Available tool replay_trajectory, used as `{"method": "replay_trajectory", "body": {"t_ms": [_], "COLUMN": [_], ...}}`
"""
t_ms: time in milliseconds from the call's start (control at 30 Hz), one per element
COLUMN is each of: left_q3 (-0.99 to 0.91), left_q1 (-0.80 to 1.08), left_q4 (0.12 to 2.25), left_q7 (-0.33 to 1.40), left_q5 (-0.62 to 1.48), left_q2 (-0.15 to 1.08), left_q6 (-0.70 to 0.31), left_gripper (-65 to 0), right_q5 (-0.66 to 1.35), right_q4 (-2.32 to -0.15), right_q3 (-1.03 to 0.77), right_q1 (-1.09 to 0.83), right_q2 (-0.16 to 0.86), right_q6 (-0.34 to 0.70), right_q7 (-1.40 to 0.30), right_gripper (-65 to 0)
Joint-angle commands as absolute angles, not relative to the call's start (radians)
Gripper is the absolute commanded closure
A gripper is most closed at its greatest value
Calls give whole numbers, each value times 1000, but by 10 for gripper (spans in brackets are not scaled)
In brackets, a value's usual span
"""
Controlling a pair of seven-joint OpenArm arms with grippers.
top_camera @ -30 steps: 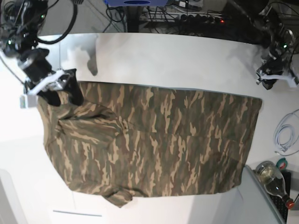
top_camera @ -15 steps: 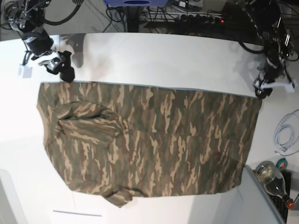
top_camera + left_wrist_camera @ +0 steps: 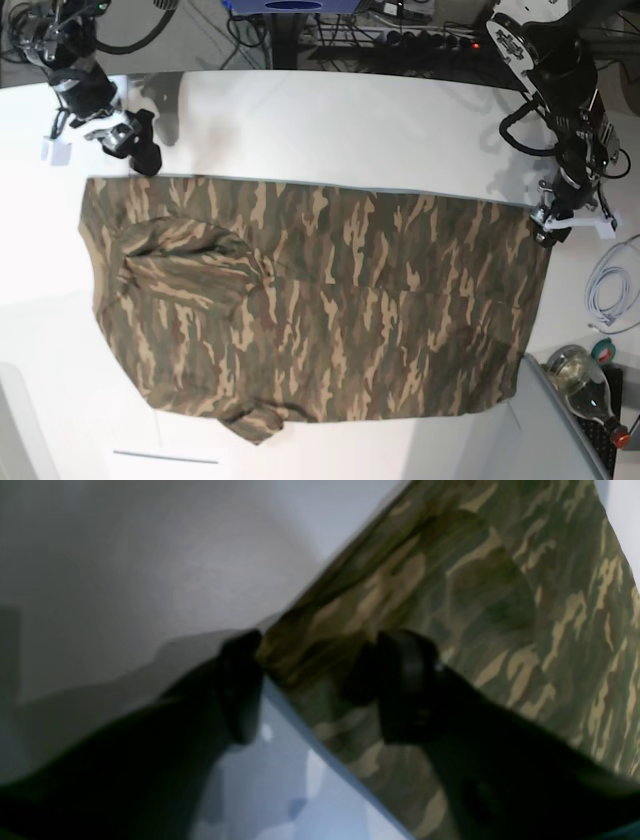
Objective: Layout the t-shirt on the table in an organized manner, then fold the t-shirt properly
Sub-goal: 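Regrasp the shirt edge with both grippers and drag it away from the hem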
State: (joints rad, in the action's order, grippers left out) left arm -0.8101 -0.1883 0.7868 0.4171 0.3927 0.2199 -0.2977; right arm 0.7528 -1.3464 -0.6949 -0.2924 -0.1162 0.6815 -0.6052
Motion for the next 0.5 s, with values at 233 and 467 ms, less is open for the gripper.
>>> {"method": "replay_trajectory", "body": {"t_ms": [233,467], "left_q3": [-806,-805], "left_q1": [-193,-165], "left_q4": [782,825], "left_q7": [456,460], "left_q5": [381,381], "left_q2": [228,225], "left_q6": [-294,-294], "left_gripper": [-18,0], "right_q5": [773,773], "right_q4": [-1118,-961], "right_q3": [-820,-828], "right_q1": [-160,-65], "right_q2": [-67,8], "right_q6": [698,698], "right_q7": [-588,-587], "right_gripper": [-501,-386]}}
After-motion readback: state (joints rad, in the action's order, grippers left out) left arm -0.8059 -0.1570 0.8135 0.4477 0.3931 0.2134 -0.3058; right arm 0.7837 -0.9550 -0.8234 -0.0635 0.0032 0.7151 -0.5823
